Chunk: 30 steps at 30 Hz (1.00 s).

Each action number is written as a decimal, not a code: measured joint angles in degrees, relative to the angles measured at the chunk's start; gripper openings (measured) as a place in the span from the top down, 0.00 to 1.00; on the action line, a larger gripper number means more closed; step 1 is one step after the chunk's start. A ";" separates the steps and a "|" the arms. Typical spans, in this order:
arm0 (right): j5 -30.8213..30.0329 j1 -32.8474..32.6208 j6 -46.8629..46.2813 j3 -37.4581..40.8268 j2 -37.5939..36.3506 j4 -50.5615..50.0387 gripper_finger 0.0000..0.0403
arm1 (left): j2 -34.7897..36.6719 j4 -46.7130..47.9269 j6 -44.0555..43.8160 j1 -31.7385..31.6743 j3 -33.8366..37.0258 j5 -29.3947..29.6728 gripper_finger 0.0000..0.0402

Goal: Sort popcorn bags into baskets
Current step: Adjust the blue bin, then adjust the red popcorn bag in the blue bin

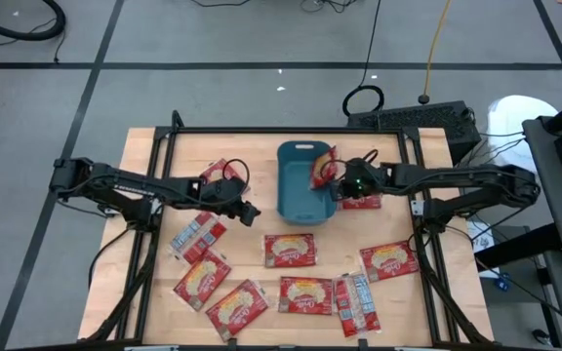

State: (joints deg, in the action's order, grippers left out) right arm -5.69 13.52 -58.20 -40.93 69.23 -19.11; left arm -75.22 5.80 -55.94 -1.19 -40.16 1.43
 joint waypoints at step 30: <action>8.69 2.31 -6.82 -1.79 -8.40 0.78 1.00 | -0.02 -3.89 3.81 -2.20 0.00 -1.39 0.70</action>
State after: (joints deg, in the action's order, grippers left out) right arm 3.00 15.83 -65.02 -42.72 60.84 -18.33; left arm -75.24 1.91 -52.13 -3.39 -40.16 0.04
